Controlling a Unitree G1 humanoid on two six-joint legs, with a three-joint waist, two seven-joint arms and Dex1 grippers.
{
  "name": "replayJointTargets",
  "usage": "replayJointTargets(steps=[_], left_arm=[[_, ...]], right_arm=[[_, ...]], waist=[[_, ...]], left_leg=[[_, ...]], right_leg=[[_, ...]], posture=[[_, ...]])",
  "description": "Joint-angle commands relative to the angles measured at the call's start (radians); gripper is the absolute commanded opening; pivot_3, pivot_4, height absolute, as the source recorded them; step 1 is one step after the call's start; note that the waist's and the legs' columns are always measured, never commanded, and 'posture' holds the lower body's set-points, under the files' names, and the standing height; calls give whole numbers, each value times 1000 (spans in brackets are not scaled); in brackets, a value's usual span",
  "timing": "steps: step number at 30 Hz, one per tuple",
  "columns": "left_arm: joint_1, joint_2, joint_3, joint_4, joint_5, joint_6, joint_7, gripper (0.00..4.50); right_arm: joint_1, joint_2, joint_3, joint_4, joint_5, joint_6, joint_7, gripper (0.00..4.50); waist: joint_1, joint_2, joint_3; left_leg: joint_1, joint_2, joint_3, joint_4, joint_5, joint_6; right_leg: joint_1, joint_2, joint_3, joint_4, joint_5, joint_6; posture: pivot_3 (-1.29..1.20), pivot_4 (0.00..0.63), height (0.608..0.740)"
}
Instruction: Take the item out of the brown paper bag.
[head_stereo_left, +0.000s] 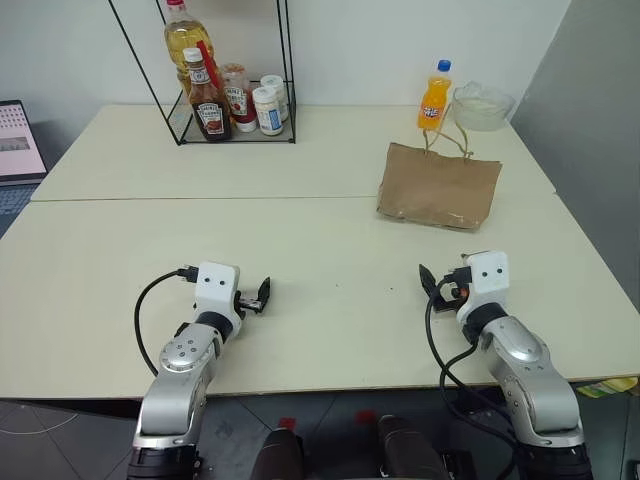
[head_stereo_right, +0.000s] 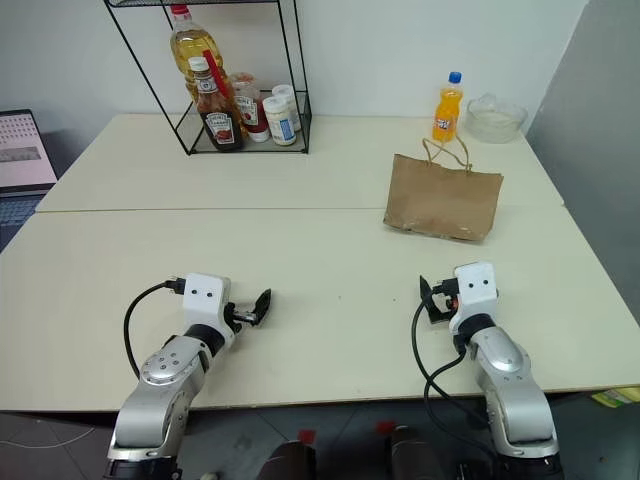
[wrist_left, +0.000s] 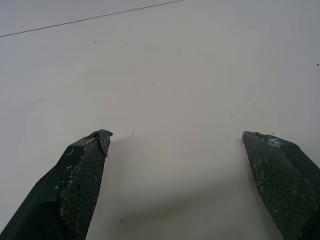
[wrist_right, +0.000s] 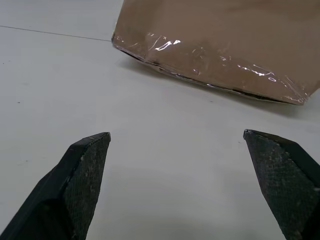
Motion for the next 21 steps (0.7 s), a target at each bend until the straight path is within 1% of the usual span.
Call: replayJointTargets(steps=[1, 9, 13, 17, 21], left_arm=[[-9, 18, 11, -28, 1, -15, -10, 4480], [-10, -6, 20, -30, -12, -20, 5, 4480], [-24, 9, 23, -38, -30, -10, -18, 4480], [-89, 57, 12, -34, -68, 13, -105, 4480], [-208, 140, -3, -54, -155, 85, -247, 4480]], right_arm=[[-12, 0, -13, -48, 5, -17, 1, 4500], [-21, 18, -27, -34, -12, -35, -35, 4500], [-34, 3, -24, -54, -8, -36, -15, 4500], [-86, -33, -66, -46, 18, -6, 9, 4500], [-178, -113, -125, -37, 73, 40, 74, 4500]], waist=[[0, 0, 0], [0, 0, 0], [0, 0, 0], [0, 0, 1], [0, 0, 1]], left_leg=[[0, 0, 0, 0, 0, 0], [0, 0, 0, 0, 0, 0], [0, 0, 0, 0, 0, 0], [0, 0, 0, 0, 0, 0], [0, 0, 0, 1, 0, 0]], right_leg=[[0, 0, 0, 0, 0, 0], [0, 0, 0, 0, 0, 0], [0, 0, 0, 0, 0, 0], [0, 0, 0, 0, 0, 0], [0, 0, 0, 0, 0, 0]], posture=[[0, 150, 740], [0, 150, 740], [0, 150, 740], [0, 150, 740], [0, 150, 740]])
